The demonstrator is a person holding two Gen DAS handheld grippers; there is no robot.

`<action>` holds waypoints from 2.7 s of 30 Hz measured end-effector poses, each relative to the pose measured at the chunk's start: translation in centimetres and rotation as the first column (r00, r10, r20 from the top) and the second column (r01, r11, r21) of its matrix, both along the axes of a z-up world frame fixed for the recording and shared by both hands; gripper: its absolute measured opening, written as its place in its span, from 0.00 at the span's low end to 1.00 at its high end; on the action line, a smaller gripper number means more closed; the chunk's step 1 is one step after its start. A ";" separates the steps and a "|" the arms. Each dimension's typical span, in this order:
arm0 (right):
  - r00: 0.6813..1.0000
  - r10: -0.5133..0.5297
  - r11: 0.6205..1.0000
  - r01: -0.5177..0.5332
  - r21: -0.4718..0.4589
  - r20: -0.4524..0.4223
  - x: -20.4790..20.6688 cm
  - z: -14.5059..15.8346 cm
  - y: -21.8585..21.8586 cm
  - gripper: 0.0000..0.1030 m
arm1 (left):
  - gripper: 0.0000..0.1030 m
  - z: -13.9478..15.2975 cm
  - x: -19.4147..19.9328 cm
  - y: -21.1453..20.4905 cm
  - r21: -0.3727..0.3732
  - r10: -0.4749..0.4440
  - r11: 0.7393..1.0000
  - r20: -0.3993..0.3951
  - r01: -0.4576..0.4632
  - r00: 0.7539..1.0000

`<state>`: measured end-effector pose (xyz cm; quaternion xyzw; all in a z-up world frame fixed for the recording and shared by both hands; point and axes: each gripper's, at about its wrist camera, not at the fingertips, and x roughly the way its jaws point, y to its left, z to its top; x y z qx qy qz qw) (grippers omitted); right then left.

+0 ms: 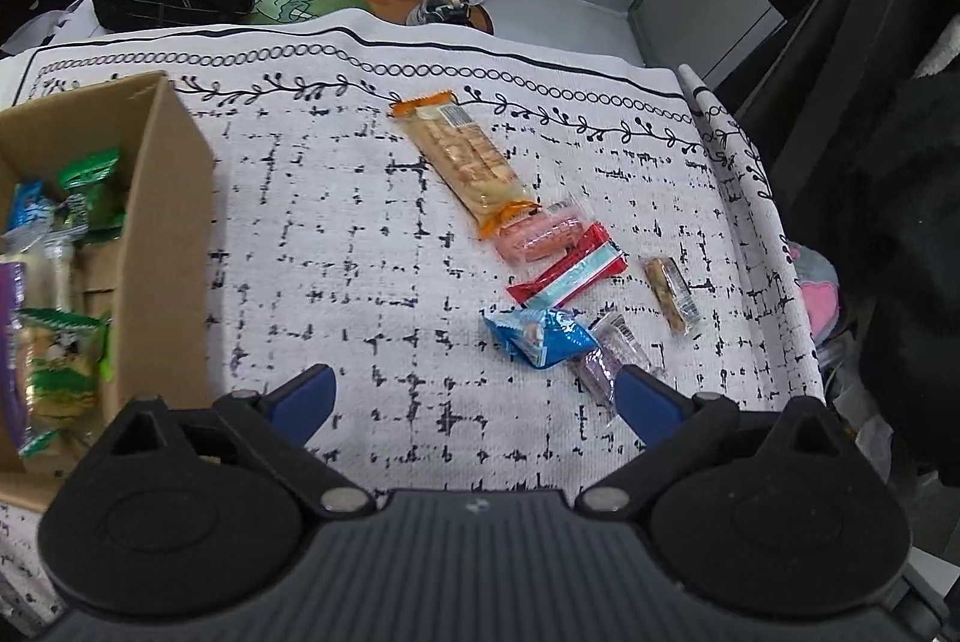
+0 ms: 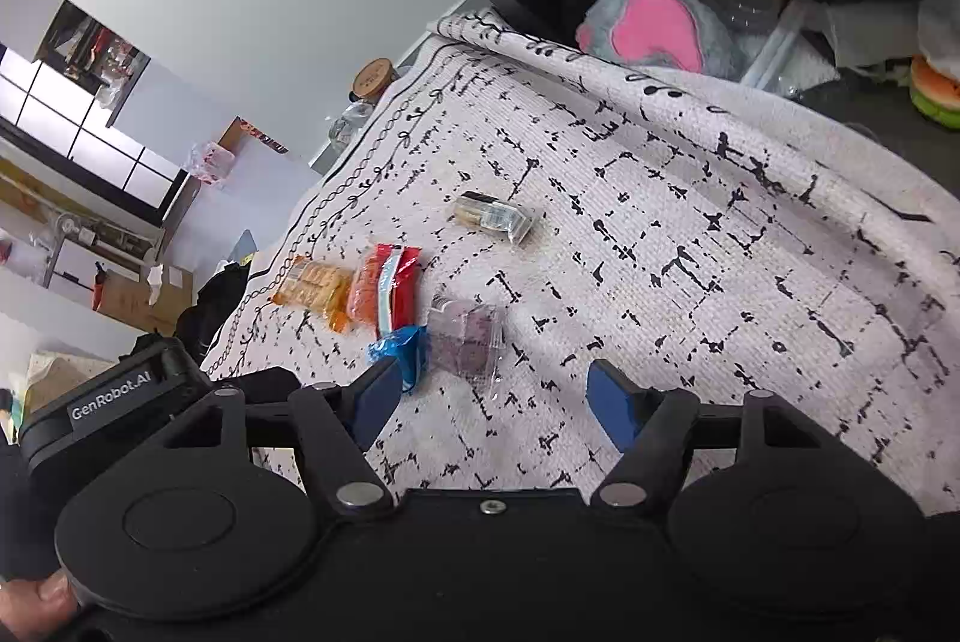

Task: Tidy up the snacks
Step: 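Move both tools back over the remaining snacks, then grasp the blue packet with the left tool while the right tool grasps the clear purple packet, then carry both packets into the cardboard box and open both tools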

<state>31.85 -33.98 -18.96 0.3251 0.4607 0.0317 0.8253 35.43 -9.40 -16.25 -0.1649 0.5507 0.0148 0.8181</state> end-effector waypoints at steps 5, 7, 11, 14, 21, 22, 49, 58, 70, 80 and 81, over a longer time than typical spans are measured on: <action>0.999 -0.019 0.999 0.020 0.041 -0.028 1.0 -1.5 -0.2 0.58 | 0.87 -1.2 1.2 -0.9 -0.005 -0.001 1.000 -0.007 0.001 1.000; 0.999 -0.018 0.999 0.019 0.041 -0.030 1.4 -2.0 0.0 0.58 | 0.84 -1.6 1.7 -1.3 0.004 -0.006 1.000 -0.009 0.006 1.000; 1.000 -0.011 0.998 0.013 0.058 -0.029 2.2 -2.7 0.3 0.57 | 0.77 -2.7 2.8 -1.9 -0.002 -0.008 1.000 -0.026 0.008 1.000; 0.999 -0.017 0.998 0.018 0.067 -0.028 2.6 -3.2 0.3 0.57 | 0.72 -3.6 3.6 -2.0 0.002 -0.002 1.000 -0.041 0.002 0.999; 0.999 -0.017 0.997 0.020 0.076 -0.033 3.4 -4.2 0.6 0.57 | 0.67 -5.7 5.2 -2.5 -0.005 -0.012 1.000 -0.080 0.012 0.997; 0.999 -0.016 0.997 0.019 0.072 -0.037 3.5 -4.3 0.7 0.56 | 0.67 -5.8 5.4 -2.6 -0.010 -0.014 1.000 -0.081 0.013 0.997; 0.996 0.080 0.993 -0.077 -0.090 0.035 4.8 -4.1 3.7 0.25 | 0.33 -6.3 4.4 -1.5 -0.010 0.006 1.000 -0.097 -0.007 0.995; 0.993 0.111 0.994 -0.111 -0.013 0.050 2.8 -2.4 3.6 0.14 | 0.33 -4.7 2.5 -0.4 0.014 0.021 1.000 -0.095 -0.020 0.995; 0.988 0.117 0.993 -0.117 -0.003 0.103 -0.8 1.4 5.5 0.14 | 0.33 -0.7 -1.5 2.1 -0.007 0.045 0.999 -0.023 -0.045 0.999; 0.986 0.112 0.994 -0.112 -0.003 0.124 -2.8 4.6 8.1 0.14 | 0.33 2.1 -4.7 5.5 -0.034 0.072 0.997 0.032 -0.071 0.997; 0.985 0.114 0.993 -0.114 -0.006 0.129 -2.9 5.0 8.5 0.14 | 0.33 2.4 -5.0 5.8 -0.035 0.073 0.997 0.038 -0.072 0.997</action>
